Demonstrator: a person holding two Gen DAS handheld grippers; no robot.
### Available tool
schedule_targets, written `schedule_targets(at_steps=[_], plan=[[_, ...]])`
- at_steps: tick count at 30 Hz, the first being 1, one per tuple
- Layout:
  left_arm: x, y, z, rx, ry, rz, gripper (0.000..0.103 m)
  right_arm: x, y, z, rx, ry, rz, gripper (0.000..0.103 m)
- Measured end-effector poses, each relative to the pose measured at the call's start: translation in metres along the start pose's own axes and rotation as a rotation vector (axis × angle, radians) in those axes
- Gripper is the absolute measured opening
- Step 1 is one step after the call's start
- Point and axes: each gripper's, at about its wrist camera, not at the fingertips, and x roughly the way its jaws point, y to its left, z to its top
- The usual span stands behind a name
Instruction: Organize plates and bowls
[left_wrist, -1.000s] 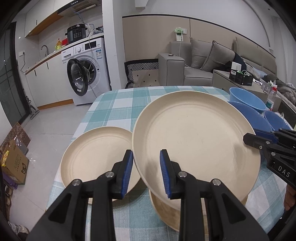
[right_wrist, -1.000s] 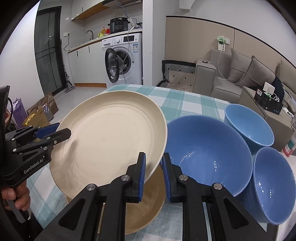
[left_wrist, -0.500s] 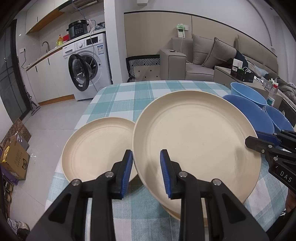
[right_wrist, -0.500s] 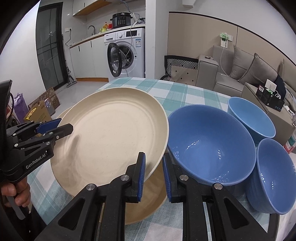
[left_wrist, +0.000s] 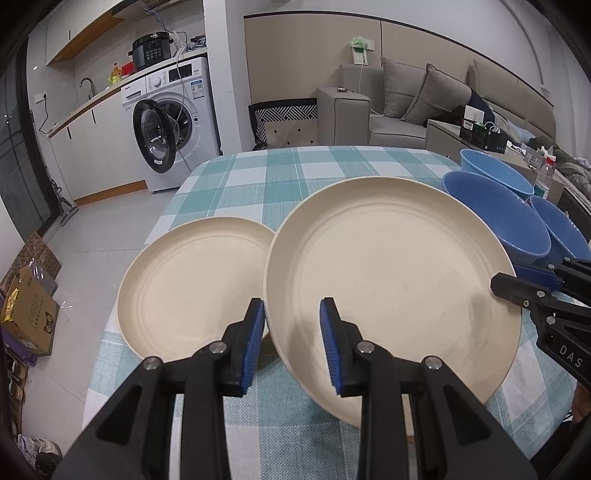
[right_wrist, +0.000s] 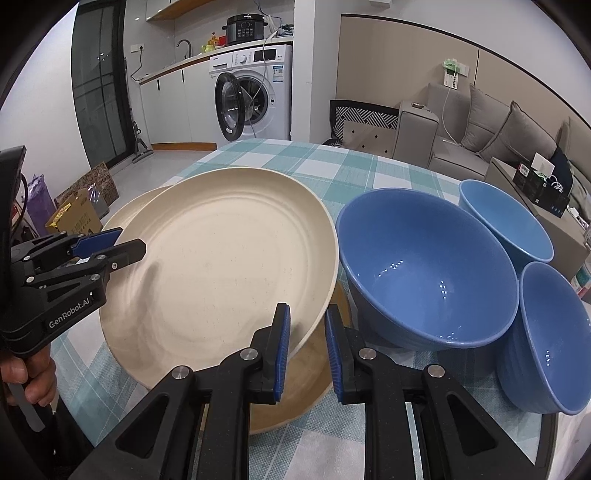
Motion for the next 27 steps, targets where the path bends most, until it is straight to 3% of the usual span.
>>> schedule_targets(at_steps=[27], plan=[[0.017,-0.007,-0.010,0.048,0.062,0.019,0.031,0.023,0.005,-0.016,-0.032,0.100,-0.009,0.020]])
